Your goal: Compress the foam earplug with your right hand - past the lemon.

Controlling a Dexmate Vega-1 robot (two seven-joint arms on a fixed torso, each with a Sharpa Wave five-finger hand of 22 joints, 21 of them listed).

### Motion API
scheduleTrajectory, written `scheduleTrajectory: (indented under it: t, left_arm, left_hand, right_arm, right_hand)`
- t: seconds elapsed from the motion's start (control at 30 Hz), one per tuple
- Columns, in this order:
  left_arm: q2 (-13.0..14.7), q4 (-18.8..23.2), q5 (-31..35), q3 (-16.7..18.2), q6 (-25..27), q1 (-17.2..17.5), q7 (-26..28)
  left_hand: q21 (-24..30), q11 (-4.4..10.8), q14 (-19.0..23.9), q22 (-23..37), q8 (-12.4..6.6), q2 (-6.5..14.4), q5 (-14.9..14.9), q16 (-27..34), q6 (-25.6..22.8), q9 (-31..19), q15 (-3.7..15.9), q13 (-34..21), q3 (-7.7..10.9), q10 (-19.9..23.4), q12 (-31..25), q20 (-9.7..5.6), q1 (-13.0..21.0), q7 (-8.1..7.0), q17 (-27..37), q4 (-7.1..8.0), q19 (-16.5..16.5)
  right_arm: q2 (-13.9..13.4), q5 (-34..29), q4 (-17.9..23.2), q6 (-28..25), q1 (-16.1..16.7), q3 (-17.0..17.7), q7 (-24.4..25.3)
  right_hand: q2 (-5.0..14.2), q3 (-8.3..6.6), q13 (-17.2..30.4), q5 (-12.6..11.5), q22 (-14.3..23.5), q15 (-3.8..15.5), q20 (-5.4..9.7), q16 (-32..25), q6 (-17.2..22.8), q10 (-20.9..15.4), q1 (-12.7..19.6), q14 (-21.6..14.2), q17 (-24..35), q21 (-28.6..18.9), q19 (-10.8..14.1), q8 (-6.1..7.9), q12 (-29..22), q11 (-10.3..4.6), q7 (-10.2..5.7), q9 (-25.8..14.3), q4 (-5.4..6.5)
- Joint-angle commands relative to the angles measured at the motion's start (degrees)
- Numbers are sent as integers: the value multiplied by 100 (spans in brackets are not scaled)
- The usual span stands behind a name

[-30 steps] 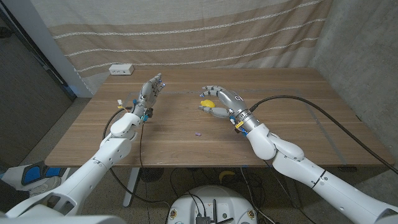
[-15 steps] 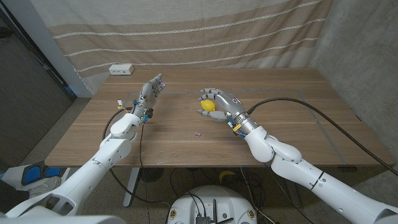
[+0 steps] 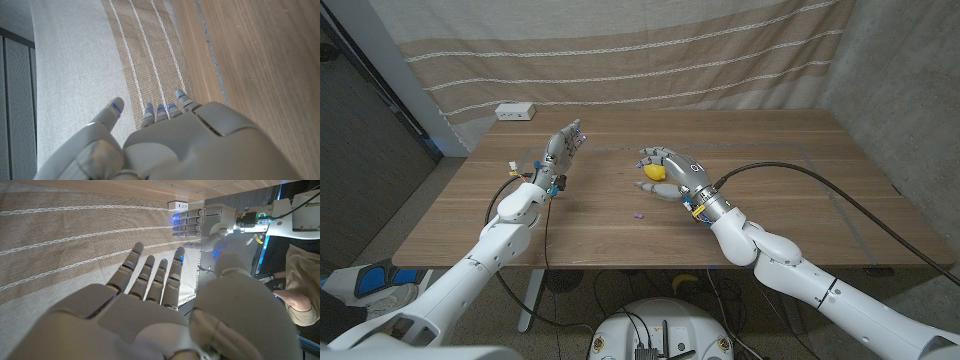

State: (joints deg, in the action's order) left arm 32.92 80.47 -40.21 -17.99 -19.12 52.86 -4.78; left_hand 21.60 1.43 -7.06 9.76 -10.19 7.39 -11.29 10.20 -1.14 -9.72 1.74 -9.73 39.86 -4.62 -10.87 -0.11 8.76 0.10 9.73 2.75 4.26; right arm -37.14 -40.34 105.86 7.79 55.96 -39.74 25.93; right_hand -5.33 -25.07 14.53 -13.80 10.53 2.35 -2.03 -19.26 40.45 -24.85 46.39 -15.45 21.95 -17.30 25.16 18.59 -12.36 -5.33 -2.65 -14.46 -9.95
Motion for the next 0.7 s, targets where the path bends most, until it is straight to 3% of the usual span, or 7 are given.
scheduleTrajectory:
  t: [0.03,0.43,0.7]
  left_arm:
    - [38,71,17,3,21,53,12]
    - [75,136,6,13,42,94,7]
    - [98,122,10,22,6,103,-38]
  left_hand:
    - [-26,-14,-10,5,-20,327,-34,26,-50,-18,17,-29,23,-11,-1,20,-49,-12,17,12,-21]
    - [-46,-14,-14,6,-19,327,-35,24,-52,-19,12,-28,25,-8,-2,20,-57,-15,17,21,-29]
    - [-65,-17,-12,6,-18,327,-35,24,-53,-19,13,-28,27,-6,-3,20,-59,-13,14,22,-36]
  right_arm:
    - [51,-143,-108,-28,24,-141,138]
    - [144,-220,-256,-209,-11,-294,102]
    - [203,-203,-397,-267,-78,-372,131]
  right_hand:
    - [20,-4,32,-22,11,549,20,-39,115,19,96,14,21,17,35,94,-29,-21,-32,-37,25]
    - [16,36,56,-13,13,538,10,-52,119,5,150,20,42,32,36,162,-40,-27,-24,-91,36]
    - [25,75,79,-3,15,543,7,-73,250,-27,190,7,65,43,47,279,-55,-31,-34,-143,52]
